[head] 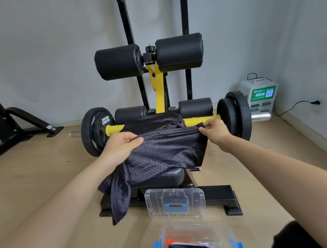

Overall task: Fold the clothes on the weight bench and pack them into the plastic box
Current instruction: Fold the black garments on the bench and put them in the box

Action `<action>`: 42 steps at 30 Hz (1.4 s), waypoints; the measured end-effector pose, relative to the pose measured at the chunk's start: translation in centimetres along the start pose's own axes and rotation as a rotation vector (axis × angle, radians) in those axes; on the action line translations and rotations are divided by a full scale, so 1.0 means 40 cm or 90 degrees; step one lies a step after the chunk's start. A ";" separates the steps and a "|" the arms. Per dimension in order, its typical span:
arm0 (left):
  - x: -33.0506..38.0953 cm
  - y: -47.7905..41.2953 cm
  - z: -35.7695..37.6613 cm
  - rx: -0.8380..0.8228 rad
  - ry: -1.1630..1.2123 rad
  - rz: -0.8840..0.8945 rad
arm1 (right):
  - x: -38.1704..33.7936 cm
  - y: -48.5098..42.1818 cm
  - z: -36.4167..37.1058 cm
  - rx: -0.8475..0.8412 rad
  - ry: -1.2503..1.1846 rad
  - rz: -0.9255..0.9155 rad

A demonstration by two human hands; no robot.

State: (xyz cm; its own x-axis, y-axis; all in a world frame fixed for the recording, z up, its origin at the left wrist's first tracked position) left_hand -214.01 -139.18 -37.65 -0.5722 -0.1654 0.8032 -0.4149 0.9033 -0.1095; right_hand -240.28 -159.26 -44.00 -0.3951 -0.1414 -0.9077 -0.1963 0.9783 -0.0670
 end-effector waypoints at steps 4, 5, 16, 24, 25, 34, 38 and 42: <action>-0.031 -0.083 0.012 0.062 -0.031 0.002 | -0.003 -0.020 0.017 -0.007 -0.034 0.038; -0.035 -0.099 0.017 0.066 -0.038 0.004 | -0.002 -0.023 0.022 -0.014 -0.052 0.052; -0.087 -0.166 0.041 0.018 -0.155 0.012 | -0.012 -0.046 0.029 0.068 -0.166 0.069; -0.084 -0.040 -0.017 -0.020 -0.316 0.054 | -0.061 -0.013 0.074 0.039 0.090 -0.067; -0.083 -0.023 -0.025 -0.017 -0.344 0.057 | -0.089 -0.001 0.086 0.042 0.102 -0.115; -0.115 0.027 -0.100 -0.015 -0.431 -0.063 | -0.281 0.171 0.288 -0.188 0.118 -0.392; -0.137 0.044 -0.085 -0.035 -0.420 -0.066 | -0.306 0.212 0.381 -0.300 0.125 -0.424; -0.145 0.051 -0.089 0.009 -0.394 -0.028 | -0.303 0.212 0.431 -0.351 0.187 -0.426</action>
State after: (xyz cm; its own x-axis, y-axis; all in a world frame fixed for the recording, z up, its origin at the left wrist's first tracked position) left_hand -209.01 -134.96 -40.44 -0.8566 -0.4049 0.3198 -0.4541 0.8859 -0.0946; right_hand -221.68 -146.64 -40.70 -0.2420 -0.7594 -0.6039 -0.8374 0.4779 -0.2654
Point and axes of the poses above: each hand's wrist, its own y-axis away from the middle knuckle, its own z-axis out of the palm, x = y × z, the point moved 5 cm from there along -y, towards the middle knuckle, and after that the axes turned 3 degrees about -y, right-handed, at the moved point
